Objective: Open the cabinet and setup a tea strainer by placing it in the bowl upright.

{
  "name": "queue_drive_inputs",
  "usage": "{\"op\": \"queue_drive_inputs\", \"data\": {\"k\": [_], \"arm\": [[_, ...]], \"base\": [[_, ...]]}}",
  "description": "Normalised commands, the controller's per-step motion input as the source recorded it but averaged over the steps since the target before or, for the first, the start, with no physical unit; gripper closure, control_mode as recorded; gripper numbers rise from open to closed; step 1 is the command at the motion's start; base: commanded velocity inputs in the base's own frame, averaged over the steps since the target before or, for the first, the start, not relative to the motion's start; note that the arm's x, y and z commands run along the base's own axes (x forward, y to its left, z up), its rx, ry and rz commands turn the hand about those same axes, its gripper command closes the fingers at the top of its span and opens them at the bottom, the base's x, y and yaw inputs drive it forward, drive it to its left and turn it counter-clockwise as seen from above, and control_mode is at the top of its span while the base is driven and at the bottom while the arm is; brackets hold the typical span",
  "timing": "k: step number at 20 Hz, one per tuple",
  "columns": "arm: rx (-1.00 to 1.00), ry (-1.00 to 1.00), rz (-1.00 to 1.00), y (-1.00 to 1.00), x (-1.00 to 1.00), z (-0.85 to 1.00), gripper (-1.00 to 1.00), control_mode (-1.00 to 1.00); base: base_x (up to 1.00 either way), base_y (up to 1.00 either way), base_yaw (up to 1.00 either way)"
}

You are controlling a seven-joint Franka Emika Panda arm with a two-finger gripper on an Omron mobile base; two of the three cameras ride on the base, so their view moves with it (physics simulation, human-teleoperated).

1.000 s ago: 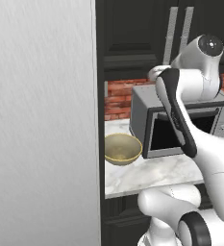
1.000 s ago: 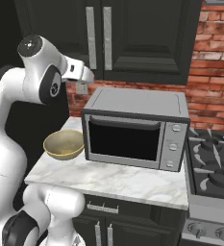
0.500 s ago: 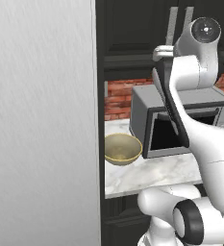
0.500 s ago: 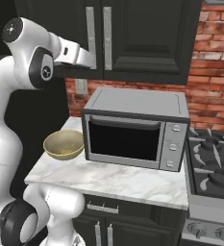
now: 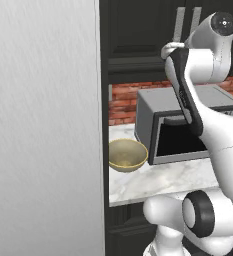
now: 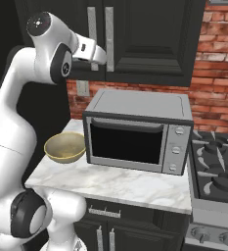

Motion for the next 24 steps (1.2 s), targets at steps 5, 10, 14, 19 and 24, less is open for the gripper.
{"op": "queue_drive_inputs", "data": {"k": [5,10,14,19,24], "arm": [[0.09,0.05,0.12,0.0,0.17,0.0,-1.0,-1.0],[0.05,0.0,0.08,0.0,0.3,0.0,-1.0,-1.0],[0.0,0.0,0.0,0.13,0.33,0.0,-1.0,-1.0],[0.0,0.0,0.01,0.0,0.31,0.0,-1.0,-1.0],[0.0,0.0,0.0,-0.02,0.48,-0.01,-1.0,-1.0]], "base": [[0.0,0.0,0.0],[0.0,0.0,0.0],[0.0,0.0,0.0],[0.0,0.0,0.0],[0.0,0.0,0.0]]}}
